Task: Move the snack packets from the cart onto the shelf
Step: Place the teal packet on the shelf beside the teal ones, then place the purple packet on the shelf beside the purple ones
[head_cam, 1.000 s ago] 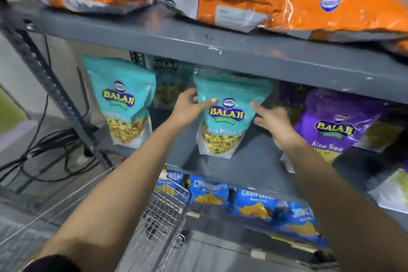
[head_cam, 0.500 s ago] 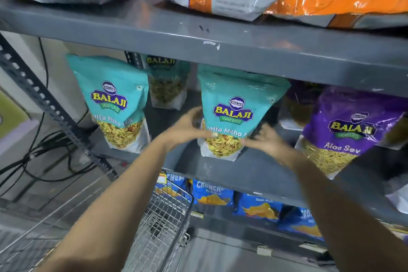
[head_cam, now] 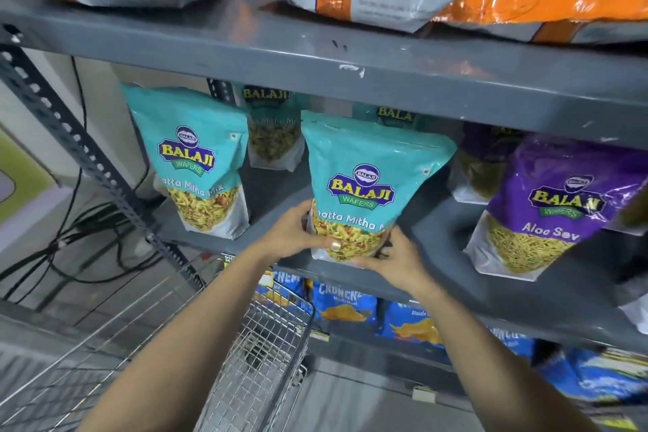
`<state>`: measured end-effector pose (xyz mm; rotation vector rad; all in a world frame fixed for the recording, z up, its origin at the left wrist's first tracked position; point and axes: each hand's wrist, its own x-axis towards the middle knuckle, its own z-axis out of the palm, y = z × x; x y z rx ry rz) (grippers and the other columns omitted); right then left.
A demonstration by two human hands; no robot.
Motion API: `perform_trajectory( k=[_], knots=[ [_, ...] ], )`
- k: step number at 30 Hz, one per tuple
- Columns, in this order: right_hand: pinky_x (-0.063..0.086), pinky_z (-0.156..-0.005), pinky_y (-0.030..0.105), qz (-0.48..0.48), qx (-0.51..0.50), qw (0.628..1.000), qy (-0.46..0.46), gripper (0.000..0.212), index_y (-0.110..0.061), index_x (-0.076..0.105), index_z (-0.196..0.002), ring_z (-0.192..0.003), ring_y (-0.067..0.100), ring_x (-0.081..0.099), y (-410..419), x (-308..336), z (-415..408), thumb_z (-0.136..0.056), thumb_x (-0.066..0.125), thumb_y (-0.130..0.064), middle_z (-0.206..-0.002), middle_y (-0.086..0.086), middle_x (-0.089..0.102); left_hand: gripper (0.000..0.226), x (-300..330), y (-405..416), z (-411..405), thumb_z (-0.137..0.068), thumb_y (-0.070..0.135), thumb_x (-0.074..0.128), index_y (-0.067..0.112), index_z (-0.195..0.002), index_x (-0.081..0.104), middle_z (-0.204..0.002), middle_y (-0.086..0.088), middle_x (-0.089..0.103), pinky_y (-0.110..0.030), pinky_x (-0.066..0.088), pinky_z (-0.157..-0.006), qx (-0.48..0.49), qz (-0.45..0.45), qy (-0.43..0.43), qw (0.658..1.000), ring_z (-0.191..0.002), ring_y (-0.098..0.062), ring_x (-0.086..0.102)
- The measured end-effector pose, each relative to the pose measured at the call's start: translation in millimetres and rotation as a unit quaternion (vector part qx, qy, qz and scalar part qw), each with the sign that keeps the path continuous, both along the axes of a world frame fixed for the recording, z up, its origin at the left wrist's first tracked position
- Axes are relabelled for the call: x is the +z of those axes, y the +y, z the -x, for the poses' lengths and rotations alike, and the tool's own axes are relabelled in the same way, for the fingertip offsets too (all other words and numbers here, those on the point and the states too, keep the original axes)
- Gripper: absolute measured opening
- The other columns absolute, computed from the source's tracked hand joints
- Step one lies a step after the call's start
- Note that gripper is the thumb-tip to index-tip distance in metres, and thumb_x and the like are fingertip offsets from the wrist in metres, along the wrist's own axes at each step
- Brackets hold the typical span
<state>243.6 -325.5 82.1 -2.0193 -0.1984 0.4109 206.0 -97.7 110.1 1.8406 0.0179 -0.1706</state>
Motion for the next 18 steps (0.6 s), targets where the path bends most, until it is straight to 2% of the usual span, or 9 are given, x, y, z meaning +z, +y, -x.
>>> perform_trajectory(
  k=[2, 5, 7, 9, 12, 13, 15, 16, 18],
  knots=[
    [0.057, -0.092, 0.037, -0.011, 0.009, 1.000, 0.008, 0.092, -0.029, 0.044, -0.127, -0.109, 0.018, 0.065, -0.5, 1.8, 0.5, -0.050, 0.093, -0.035, -0.121, -0.011, 0.062, 0.088, -0.8, -1.8, 2.3, -0.056, 0.035, 0.091, 0.025, -0.132, 0.048, -0.129, 0.004, 0.064, -0.051, 0.047, -0.104, 0.004, 0.015, 0.004, 1.000, -0.121, -0.016, 0.059],
    [0.053, -0.094, 0.032, -0.038, 0.009, 0.999, 0.015, 0.095, -0.031, 0.038, -0.129, -0.114, 0.017, 0.061, -8.4, 4.8, 5.4, -0.052, 0.094, -0.031, -0.118, -0.012, 0.058, 0.100, 3.4, -10.2, 18.8, -0.059, 0.027, 0.091, 0.023, -0.141, 0.033, -0.131, 0.007, 0.053, -0.035, 0.047, -0.099, 0.093, 0.005, -0.001, 0.996, -0.121, -0.010, 0.052],
    [0.050, -0.098, 0.032, -0.064, -0.027, 0.998, -0.005, 0.097, -0.025, 0.039, -0.136, -0.116, 0.015, 0.057, -21.1, 6.5, 10.6, -0.055, 0.093, -0.023, -0.120, -0.006, 0.056, 0.088, 6.7, -19.3, 36.4, -0.053, 0.039, 0.091, 0.022, -0.125, 0.044, -0.110, 0.005, 0.056, -0.025, 0.046, -0.081, 0.205, -0.035, -0.056, 0.976, -0.102, -0.008, 0.055],
    [0.048, -0.099, 0.031, -0.089, -0.071, 0.993, -0.027, 0.088, -0.020, 0.049, -0.136, -0.115, 0.014, 0.056, -40.7, 6.9, 19.2, -0.059, 0.092, -0.015, -0.122, -0.002, 0.058, 0.057, 8.9, -35.3, 52.6, -0.058, 0.034, 0.090, 0.016, -0.100, 0.056, -0.081, 0.004, 0.056, -0.025, 0.044, -0.067, 0.263, -0.029, -0.122, 0.957, -0.074, -0.008, 0.053],
    [0.054, -0.089, 0.024, -0.098, -0.119, 0.987, -0.052, 0.044, -0.019, 0.068, -0.102, -0.103, 0.018, 0.064, -82.0, 0.9, 31.8, -0.064, 0.087, -0.005, -0.109, 0.003, 0.067, 0.011, 19.2, -75.5, 63.0, -0.076, 0.019, 0.080, 0.012, -0.076, 0.071, -0.065, 0.000, 0.065, -0.030, 0.048, -0.062, 0.255, -0.030, -0.182, 0.949, -0.059, -0.015, 0.057],
    [0.056, -0.085, 0.024, -0.089, -0.135, 0.985, -0.058, 0.034, -0.022, 0.069, -0.088, -0.096, 0.018, 0.066, -99.1, -1.4, 35.4, -0.066, 0.085, -0.001, -0.103, 0.005, 0.067, 0.007, 21.9, -91.6, 61.4, -0.079, 0.017, 0.078, 0.013, -0.076, 0.074, -0.068, 0.002, 0.070, -0.028, 0.052, -0.063, 0.239, -0.048, -0.201, 0.949, -0.061, -0.016, 0.063],
    [0.055, -0.073, 0.023, -0.054, -0.176, 0.980, -0.076, 0.032, -0.023, 0.065, -0.066, -0.079, 0.015, 0.067, -136.0, -5.6, 40.9, -0.067, 0.082, 0.005, -0.093, 0.010, 0.065, 0.004, 23.9, -124.5, 50.5, -0.080, 0.016, 0.076, 0.013, -0.079, 0.077, -0.072, 0.005, 0.073, -0.020, 0.054, -0.065, 0.188, -0.074, -0.228, 0.952, -0.067, -0.011, 0.068],
    [0.049, -0.069, 0.020, -0.026, -0.209, 0.973, -0.089, 0.028, -0.015, 0.063, -0.063, -0.075, 0.018, 0.066, -156.7, -7.1, 40.9, -0.067, 0.082, 0.004, -0.086, 0.012, 0.065, 0.005, 21.8, -141.4, 41.1, -0.081, 0.017, 0.075, 0.012, -0.081, 0.077, -0.073, 0.004, 0.074, -0.019, 0.054, -0.065, 0.161, -0.086, -0.234, 0.955, -0.068, -0.011, 0.068],
    [0.036, -0.064, 0.018, 0.058, -0.278, 0.952, -0.117, 0.023, 0.000, 0.063, -0.074, -0.077, 0.029, 0.063, -197.5, -7.3, 33.8, -0.067, 0.084, -0.005, -0.077, 0.014, 0.063, 0.014, 12.1, -174.4, 15.2, -0.080, 0.023, 0.077, 0.012, -0.088, 0.077, -0.080, -0.003, 0.077, -0.029, 0.057, -0.070, 0.118, -0.110, -0.223, 0.962, -0.071, -0.010, 0.069]
  ],
)
